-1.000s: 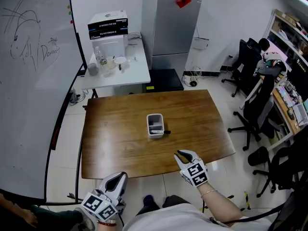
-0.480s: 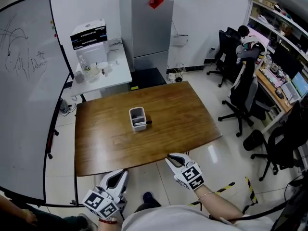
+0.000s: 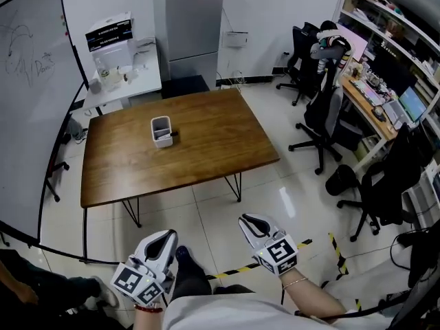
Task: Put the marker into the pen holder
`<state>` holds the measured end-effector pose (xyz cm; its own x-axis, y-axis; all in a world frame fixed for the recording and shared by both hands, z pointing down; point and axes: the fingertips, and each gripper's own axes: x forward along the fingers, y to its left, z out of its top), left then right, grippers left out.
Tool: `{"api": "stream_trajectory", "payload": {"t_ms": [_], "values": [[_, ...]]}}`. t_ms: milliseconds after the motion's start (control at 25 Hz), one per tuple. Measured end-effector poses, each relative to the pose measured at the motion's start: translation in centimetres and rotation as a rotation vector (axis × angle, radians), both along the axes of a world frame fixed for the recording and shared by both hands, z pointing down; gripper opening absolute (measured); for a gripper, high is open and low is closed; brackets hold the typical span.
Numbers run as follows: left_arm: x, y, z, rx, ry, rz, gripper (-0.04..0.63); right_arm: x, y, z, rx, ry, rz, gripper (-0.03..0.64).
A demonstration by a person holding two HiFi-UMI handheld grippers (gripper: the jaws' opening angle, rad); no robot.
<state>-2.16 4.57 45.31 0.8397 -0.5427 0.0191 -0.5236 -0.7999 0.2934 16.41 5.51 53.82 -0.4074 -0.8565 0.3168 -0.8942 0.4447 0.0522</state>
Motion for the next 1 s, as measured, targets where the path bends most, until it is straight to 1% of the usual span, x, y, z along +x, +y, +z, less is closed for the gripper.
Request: {"api": "stream_trajectory", "payload": {"t_ms": [80, 160, 280, 440, 640, 760, 880, 1000], "values": [[-0.9, 2.7, -0.1, 0.004, -0.018, -0.049, -0.012, -0.3, 2.8, -0.8, 0.016, -0.016, -0.038, 0.035], [-2.1, 4.2, -0.5, 0.001, -0.017, -0.099, -0.012, -1.0, 4.4, -1.8, 0.038, -0.026, -0.067, 0.035], [-3.1, 6.5, -1.3, -0.004, -0.008, -0.129, -0.012, -2.1, 6.7, -3.2, 0.065, -0.05, -0.094, 0.035], [-2.0, 8.1, -2.6, 0.029, -0.018, -0.103, -0.012, -2.6, 7.9, -5.4, 0.109, -0.077, -0.111, 0.034], [-0.4, 9.7, -2.2, 0.015, -0.015, -0.061, -0.012, -2.4, 8.5, -6.8, 0.125, -0.13, -0.094, 0.034], [-1.7, 9.4, -2.8, 0.022, -0.021, -0.053, -0.012, -4.2, 8.0, -8.1, 0.145, -0.16, -0.098, 0.032], [-3.9, 8.9, -3.3, 0.022, -0.006, -0.074, -0.012, -7.1, 7.3, -8.9, 0.149, -0.187, -0.119, 0.028], [-4.8, 9.3, -3.3, 0.024, -0.01, -0.07, -0.012, -10.0, 7.7, -9.2, 0.154, -0.198, -0.153, 0.004]]}}
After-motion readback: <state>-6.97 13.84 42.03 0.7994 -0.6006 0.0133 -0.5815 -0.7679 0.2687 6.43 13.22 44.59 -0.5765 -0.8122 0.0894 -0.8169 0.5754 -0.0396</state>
